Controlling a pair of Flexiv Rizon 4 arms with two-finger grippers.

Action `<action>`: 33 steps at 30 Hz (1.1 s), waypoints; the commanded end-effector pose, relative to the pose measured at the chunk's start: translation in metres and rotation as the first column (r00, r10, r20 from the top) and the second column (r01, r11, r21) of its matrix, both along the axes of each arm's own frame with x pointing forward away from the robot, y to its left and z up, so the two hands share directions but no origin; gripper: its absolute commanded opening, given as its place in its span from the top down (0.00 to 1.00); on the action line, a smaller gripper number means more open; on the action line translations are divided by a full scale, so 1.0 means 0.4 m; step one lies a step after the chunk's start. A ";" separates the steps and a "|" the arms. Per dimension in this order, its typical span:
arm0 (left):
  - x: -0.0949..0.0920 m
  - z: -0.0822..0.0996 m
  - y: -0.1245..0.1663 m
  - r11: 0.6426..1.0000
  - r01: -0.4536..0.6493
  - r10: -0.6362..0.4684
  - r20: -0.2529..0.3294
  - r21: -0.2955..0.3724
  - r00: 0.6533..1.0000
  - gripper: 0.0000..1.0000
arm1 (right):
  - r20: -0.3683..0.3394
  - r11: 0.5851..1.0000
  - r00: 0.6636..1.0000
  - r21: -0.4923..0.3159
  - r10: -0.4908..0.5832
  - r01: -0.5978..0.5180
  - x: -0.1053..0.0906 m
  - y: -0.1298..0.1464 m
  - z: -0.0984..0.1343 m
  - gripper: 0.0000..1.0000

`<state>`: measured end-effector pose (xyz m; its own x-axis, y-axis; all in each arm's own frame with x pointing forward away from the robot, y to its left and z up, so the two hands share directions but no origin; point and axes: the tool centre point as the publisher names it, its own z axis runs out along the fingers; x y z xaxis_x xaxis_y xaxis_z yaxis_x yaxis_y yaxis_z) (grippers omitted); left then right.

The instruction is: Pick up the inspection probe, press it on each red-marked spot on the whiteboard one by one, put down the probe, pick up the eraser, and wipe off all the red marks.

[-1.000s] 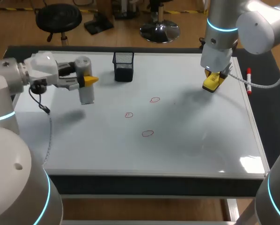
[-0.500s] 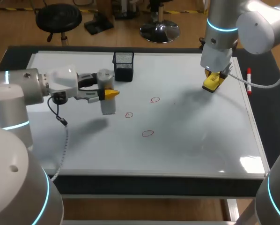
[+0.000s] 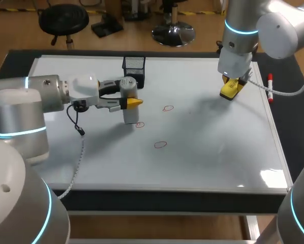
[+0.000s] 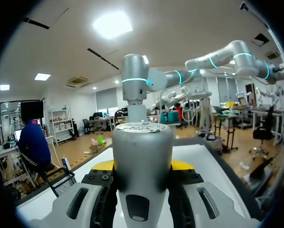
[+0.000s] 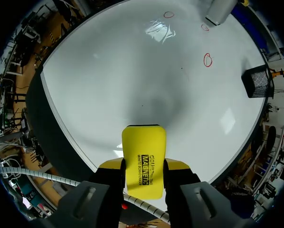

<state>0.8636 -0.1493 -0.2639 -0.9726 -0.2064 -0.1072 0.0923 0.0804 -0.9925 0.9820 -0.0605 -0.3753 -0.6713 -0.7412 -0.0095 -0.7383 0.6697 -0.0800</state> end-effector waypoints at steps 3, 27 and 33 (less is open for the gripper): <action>0.019 -0.031 -0.026 1.000 0.012 -0.012 -0.008 -0.015 1.000 1.00 | 0.001 1.000 1.000 -0.002 0.001 -0.001 -0.001 -0.002 0.002 1.00; 0.025 -0.060 -0.062 1.000 0.030 -0.030 -0.032 -0.010 0.999 1.00 | 0.001 1.000 1.000 -0.002 0.001 -0.001 -0.001 -0.002 0.002 1.00; 0.026 -0.069 -0.062 1.000 0.027 -0.027 -0.037 -0.004 0.999 1.00 | 0.001 1.000 1.000 -0.002 0.001 -0.001 -0.001 -0.002 0.002 1.00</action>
<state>0.8733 -0.1737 -0.2891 -0.9813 -0.1788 -0.0710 0.0582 0.0757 -0.9954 0.9819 -0.0605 -0.3753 -0.6713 -0.7411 -0.0095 -0.7383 0.6697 -0.0800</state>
